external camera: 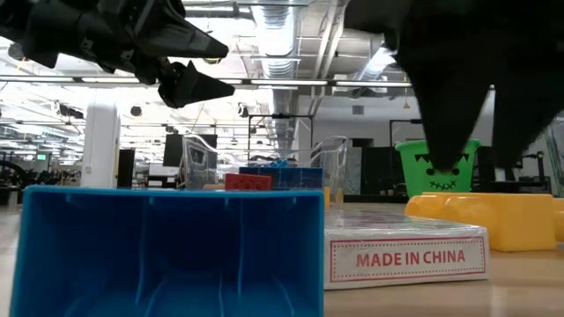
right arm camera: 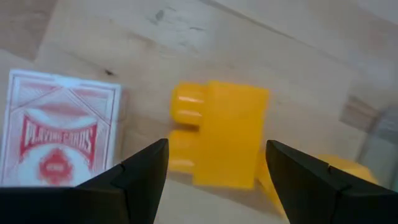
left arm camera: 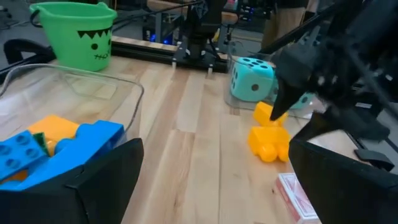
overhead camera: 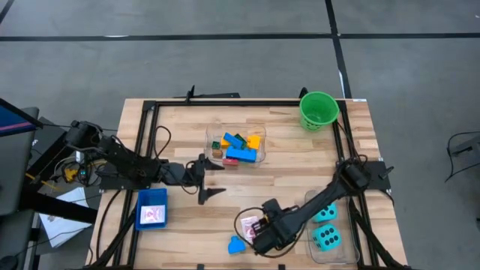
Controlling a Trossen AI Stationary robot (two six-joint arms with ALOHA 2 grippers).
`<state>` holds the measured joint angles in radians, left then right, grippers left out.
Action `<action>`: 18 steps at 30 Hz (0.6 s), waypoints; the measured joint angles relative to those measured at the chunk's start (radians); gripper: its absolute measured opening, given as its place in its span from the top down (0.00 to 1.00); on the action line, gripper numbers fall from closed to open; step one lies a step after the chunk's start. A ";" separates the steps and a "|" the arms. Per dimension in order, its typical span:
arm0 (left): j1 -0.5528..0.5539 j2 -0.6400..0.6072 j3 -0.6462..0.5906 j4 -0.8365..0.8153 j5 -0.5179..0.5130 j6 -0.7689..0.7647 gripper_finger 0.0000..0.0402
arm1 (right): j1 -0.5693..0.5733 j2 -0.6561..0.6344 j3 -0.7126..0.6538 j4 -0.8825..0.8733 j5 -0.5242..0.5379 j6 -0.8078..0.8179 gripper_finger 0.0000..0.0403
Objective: Pick & Place Toys
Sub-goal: Put the yellow game piece into the top transparent bin
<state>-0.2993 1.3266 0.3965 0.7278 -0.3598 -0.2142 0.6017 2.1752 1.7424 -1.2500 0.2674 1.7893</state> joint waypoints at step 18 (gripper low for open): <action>0.000 0.000 0.000 0.007 0.032 0.000 0.01 | 0.006 0.023 -0.016 0.022 0.021 0.085 0.35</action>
<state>-0.2996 1.3266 0.3965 0.7345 -0.3278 -0.2146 0.6074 2.1983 1.7266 -1.2275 0.2885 1.8746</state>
